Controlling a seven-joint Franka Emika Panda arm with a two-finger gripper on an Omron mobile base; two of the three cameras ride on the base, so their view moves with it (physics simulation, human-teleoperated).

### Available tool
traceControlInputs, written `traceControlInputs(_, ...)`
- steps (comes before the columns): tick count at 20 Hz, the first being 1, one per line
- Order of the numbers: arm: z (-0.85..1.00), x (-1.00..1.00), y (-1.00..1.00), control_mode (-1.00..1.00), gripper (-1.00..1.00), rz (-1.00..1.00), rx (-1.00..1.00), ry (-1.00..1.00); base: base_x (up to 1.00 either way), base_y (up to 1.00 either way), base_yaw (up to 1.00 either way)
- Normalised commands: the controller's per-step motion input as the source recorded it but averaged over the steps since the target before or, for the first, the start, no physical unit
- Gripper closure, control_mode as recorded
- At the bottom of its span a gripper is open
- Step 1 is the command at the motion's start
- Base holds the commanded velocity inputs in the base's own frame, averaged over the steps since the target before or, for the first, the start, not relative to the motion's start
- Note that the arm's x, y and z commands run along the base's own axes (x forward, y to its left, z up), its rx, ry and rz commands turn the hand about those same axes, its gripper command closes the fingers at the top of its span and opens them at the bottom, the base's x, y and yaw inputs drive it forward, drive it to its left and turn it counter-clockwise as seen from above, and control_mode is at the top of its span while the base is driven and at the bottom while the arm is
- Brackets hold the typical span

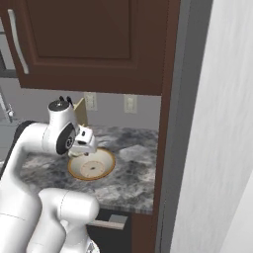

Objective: Take the garlic, peach, and pear from the freezer and place them in the bowl on the counter.

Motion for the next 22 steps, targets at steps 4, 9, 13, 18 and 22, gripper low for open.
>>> traceControlInputs(4, -0.50, 0.46, -0.02, -1.00, 1.00, 0.00, 0.00, 0.03, 0.00, 0.00, 0.00)
traceControlInputs(9, -0.50, 0.46, 0.00, -1.00, 1.00, 0.00, 0.00, 0.05, 0.00, 0.00, 0.00)
traceControlInputs(13, -0.31, 0.38, 0.00, -1.00, 1.00, 0.00, 0.00, 0.04, 0.00, 0.00, 0.00)
traceControlInputs(18, -0.46, 0.33, 0.00, -1.00, 1.00, 0.00, 0.00, 0.00, 0.00, 0.00, 0.00)
traceControlInputs(22, -0.48, 0.33, 0.00, -1.00, 1.00, 0.00, 0.00, 0.01, 0.00, 0.00, 0.00)
